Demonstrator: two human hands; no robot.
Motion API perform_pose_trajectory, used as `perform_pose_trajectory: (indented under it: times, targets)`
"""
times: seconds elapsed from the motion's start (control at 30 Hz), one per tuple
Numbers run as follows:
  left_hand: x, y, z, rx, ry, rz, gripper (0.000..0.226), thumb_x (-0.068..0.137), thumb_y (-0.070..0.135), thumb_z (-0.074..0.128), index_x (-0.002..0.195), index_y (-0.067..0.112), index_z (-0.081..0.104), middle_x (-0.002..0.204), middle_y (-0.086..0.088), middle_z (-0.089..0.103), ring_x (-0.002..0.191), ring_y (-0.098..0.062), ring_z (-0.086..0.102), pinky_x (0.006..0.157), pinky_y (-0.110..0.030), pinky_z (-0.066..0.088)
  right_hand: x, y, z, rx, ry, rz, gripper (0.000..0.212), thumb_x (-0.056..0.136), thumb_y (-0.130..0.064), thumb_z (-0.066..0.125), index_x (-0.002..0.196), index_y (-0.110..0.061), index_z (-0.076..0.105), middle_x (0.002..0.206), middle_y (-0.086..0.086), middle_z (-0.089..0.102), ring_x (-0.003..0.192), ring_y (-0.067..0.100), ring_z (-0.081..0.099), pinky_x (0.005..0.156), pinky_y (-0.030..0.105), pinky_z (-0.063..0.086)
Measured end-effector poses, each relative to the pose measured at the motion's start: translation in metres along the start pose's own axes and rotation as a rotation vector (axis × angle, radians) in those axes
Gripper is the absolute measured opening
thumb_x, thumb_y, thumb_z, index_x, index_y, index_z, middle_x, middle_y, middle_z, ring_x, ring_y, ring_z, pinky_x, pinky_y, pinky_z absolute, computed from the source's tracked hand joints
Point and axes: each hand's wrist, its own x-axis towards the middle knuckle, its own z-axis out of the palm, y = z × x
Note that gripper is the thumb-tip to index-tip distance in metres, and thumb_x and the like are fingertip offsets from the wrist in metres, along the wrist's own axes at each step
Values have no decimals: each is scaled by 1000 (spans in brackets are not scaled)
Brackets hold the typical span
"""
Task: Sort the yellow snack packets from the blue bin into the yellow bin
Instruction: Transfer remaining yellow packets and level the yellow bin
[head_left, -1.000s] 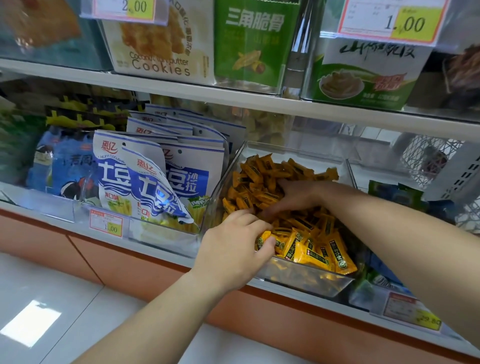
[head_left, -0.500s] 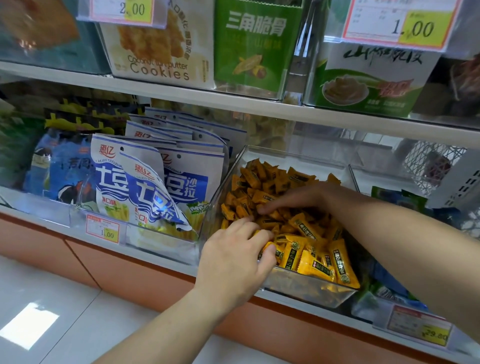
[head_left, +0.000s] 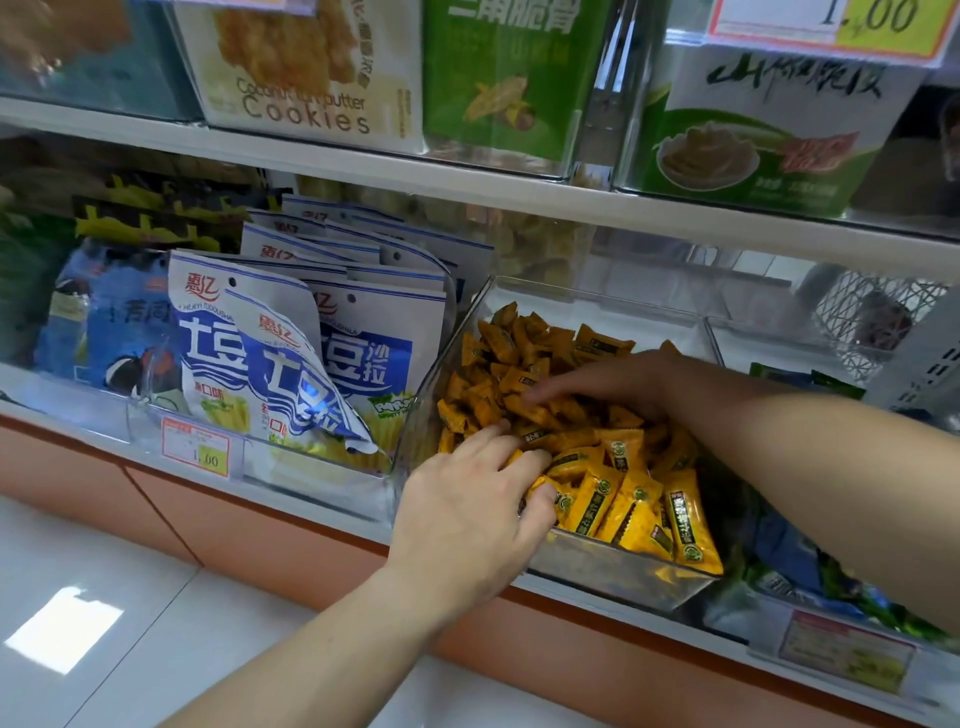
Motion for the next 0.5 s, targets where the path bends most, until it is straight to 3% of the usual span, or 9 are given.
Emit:
perform_pose_trajectory:
  times: [0.07,0.13,0.2,0.27,0.37,0.43,0.5]
  targets:
    - [0,0,0,-2,-2,-1,35,95,46,42,113,34,69,111,13,68,128,-8,52,79,-33,55,2,-3,3,-99,70,11,96,54,-78,72,138,-36,51,152,1,42,136,23,42,108,38,32]
    - [1,0,0,-10,-10,-3,37,95,48,40,115,34,69,113,13,67,128,-8,52,79,-33,55,1,-3,3,-77,105,-11,87,58,-76,73,132,-32,58,141,2,55,130,24,50,113,43,33]
    - [2,0,-1,-16,-18,-14,39,94,49,39,117,35,68,115,13,67,128,-8,52,80,-33,56,-2,-3,0,-30,114,-71,66,62,-71,73,114,-31,70,117,-2,72,112,20,64,108,44,42]
    - [3,2,-3,-8,-32,-34,41,94,50,38,120,36,67,119,13,65,126,-8,52,80,-32,56,-5,-2,-3,-6,152,-111,47,69,-66,71,101,-31,76,101,-6,76,101,17,69,102,39,46]
    - [7,5,-5,10,-79,-83,46,93,55,34,132,40,55,130,16,56,127,-6,45,80,-29,51,-12,-1,-6,68,168,-143,27,75,-61,69,85,-38,79,94,-8,77,94,15,71,86,31,52]
    - [11,7,-6,-3,-100,-88,50,93,56,35,140,42,42,135,18,52,127,-6,43,81,-29,49,-17,-1,-8,126,136,-140,25,78,-60,68,82,-37,79,94,-5,77,86,15,74,71,25,54]
    - [17,10,-8,-60,-109,-102,54,90,54,40,143,44,31,135,18,53,120,-12,53,79,-33,50,-21,0,-10,151,119,-146,30,78,-60,67,87,-34,79,98,-1,77,85,17,75,70,26,54]
